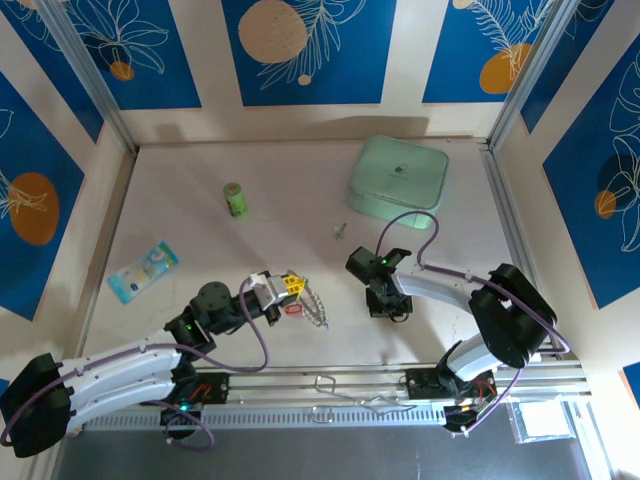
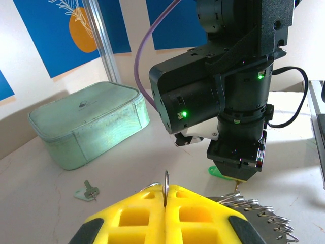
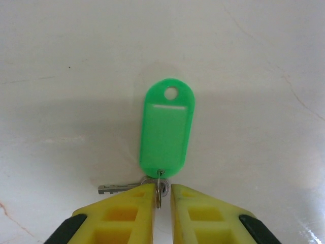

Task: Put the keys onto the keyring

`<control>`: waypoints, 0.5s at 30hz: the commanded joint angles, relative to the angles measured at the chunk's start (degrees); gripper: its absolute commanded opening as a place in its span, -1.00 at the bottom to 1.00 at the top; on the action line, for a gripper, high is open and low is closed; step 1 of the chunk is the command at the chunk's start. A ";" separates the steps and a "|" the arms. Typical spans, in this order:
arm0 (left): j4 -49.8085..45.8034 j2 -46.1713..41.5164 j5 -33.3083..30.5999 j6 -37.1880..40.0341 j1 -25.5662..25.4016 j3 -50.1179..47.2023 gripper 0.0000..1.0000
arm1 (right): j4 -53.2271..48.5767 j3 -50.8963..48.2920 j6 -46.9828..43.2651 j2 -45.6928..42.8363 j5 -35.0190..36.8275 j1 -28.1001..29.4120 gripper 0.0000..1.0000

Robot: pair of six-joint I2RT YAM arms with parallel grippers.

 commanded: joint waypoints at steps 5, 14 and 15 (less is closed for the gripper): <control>2.16 -1.05 0.45 1.07 -0.28 0.20 -1.00 | -1.88 1.68 0.11 1.10 0.67 0.46 -0.67; 1.81 -1.06 0.47 1.45 -0.27 0.28 -1.00 | -2.02 1.63 0.12 1.63 0.44 0.47 -0.71; 1.81 -1.06 0.52 1.46 -0.27 0.28 -1.00 | -2.03 1.62 0.08 1.63 0.45 0.42 -0.72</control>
